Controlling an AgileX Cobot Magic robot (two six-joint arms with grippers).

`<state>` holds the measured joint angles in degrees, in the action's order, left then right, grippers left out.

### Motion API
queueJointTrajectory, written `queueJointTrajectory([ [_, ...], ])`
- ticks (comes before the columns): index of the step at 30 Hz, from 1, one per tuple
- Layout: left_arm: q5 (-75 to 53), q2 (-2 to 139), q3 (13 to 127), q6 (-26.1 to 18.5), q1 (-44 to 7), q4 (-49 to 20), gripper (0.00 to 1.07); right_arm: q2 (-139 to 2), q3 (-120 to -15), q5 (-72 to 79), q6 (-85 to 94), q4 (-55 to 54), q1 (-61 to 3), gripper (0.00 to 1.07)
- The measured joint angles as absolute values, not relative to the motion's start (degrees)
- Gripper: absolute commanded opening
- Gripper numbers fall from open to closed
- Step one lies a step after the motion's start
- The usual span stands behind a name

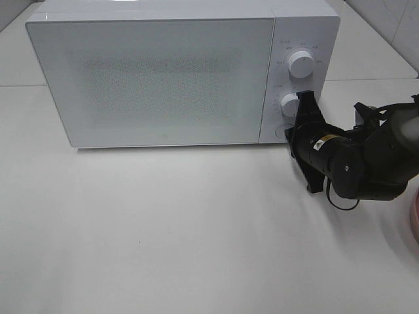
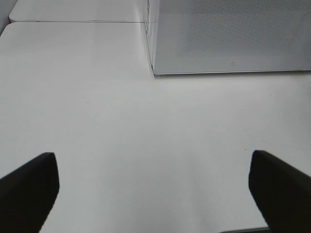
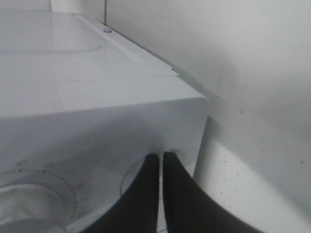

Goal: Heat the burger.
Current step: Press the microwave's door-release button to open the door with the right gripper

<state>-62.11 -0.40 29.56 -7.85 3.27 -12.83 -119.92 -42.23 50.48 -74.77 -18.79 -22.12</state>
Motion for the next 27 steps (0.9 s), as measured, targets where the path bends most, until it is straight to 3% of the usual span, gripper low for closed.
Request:
queueJointTrajectory([
  [27, -62.11, -0.40, 29.56, -7.85, 3.27, -12.83, 0.98, -120.66, -44.29, 51.51, -76.49, -19.14, -22.23, 0.00],
])
